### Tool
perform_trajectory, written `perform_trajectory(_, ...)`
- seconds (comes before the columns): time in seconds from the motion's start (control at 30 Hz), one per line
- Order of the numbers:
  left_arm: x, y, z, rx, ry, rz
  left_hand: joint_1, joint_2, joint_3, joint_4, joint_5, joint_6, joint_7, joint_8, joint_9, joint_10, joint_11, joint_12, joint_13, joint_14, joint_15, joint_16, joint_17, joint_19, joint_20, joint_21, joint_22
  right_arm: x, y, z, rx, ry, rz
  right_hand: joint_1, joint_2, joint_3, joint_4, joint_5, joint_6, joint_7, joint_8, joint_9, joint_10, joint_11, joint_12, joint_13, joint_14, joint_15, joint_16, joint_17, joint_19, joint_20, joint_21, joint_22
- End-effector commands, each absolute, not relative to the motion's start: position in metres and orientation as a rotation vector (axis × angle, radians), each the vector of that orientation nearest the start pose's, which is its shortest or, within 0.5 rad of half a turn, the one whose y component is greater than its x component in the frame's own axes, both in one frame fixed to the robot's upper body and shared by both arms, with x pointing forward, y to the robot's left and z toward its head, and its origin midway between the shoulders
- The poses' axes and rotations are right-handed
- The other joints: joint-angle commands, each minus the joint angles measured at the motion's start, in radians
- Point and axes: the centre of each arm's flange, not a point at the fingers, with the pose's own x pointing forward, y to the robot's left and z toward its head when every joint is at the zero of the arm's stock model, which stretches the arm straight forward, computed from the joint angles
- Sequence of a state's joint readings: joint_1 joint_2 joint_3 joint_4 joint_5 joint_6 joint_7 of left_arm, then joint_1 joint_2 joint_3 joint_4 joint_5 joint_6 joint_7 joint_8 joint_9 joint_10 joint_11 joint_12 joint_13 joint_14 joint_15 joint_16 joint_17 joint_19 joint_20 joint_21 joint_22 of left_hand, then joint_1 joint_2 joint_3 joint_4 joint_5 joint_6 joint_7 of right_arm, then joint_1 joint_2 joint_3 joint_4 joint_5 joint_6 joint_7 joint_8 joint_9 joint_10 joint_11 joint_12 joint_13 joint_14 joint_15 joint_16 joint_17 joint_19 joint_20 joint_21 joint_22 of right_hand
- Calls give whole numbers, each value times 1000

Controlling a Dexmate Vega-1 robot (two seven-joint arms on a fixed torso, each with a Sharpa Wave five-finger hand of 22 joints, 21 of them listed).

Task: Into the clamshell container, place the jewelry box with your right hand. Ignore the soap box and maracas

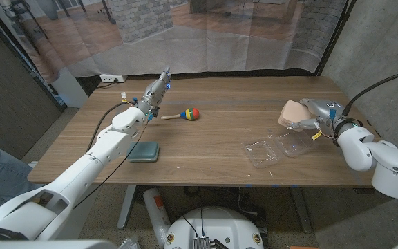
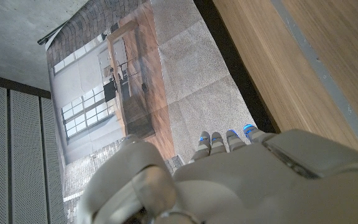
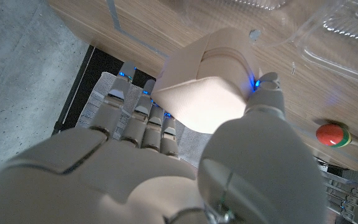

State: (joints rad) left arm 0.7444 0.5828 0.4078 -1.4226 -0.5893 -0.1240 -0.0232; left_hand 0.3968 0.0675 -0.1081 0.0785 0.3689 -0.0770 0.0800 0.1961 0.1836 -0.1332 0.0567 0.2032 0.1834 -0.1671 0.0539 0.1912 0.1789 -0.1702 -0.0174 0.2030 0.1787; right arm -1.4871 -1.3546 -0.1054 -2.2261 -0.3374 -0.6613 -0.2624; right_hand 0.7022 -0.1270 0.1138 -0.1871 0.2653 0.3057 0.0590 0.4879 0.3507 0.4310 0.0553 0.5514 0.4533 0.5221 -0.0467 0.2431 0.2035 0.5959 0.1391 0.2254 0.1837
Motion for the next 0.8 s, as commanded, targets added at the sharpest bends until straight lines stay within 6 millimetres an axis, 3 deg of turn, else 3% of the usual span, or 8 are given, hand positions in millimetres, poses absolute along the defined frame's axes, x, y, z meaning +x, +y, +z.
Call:
perform_trajectory(0.03, 641, 272, 45, 129, -605, -252, 8, 2, -7, -1, -1, -6, 1, -3, 3, -2, 5, -2, 3, -13, 5, -4, 4, -60, -1, -2, 3, 470, -366, -28, -1603, -320, -344, 215, 217, 55, 44, 0, 292, -281, 19, 5, 223, -215, 5, 5, 10, -82, -1, 5, 0, -5, -1, 5)
perform_trajectory(0.8, 639, 273, 45, 128, -614, -254, 16, 6, -9, -4, -3, -13, 0, -4, 3, -5, 11, -3, 3, -15, 6, -4, 4, -56, -10, -1, 3, 473, -364, -45, -1618, -254, -306, 216, 217, 58, 48, -7, 297, -281, 20, 9, 224, -214, -1, 14, 10, -82, -3, 7, -4, -4, -6, 5)
